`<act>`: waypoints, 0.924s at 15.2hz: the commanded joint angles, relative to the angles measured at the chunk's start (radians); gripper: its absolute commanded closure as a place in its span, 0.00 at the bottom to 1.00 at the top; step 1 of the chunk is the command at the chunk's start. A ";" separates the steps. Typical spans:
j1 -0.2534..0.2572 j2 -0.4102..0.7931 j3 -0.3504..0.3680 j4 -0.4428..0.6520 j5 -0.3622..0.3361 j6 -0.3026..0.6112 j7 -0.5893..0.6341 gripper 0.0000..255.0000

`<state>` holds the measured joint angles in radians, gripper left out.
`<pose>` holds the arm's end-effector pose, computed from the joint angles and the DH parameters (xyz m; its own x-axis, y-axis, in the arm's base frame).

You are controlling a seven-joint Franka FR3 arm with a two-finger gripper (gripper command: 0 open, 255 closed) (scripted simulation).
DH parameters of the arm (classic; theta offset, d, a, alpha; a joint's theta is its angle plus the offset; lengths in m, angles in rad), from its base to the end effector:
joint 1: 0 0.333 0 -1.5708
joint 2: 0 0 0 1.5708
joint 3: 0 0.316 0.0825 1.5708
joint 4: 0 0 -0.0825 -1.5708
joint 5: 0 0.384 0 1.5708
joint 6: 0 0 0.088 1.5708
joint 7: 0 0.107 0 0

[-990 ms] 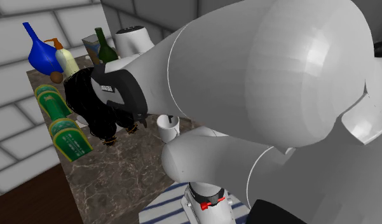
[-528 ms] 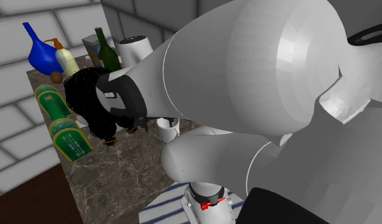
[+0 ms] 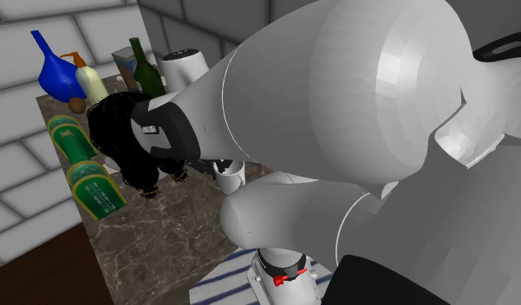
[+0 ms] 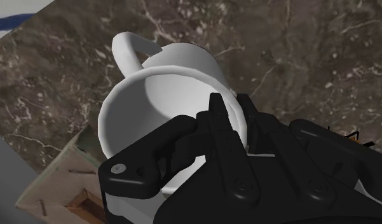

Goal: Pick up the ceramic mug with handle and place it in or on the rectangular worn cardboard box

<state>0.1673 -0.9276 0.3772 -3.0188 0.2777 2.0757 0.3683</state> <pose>0.2309 0.1189 0.3484 0.9935 -0.1137 -0.0009 -0.1133 -0.9914 0.0656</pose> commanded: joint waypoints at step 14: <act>-0.015 -0.064 -0.036 0.081 -0.037 -0.143 -0.005 1.00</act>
<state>0.1540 -0.9814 0.3468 -2.9470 0.2462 1.9530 0.3648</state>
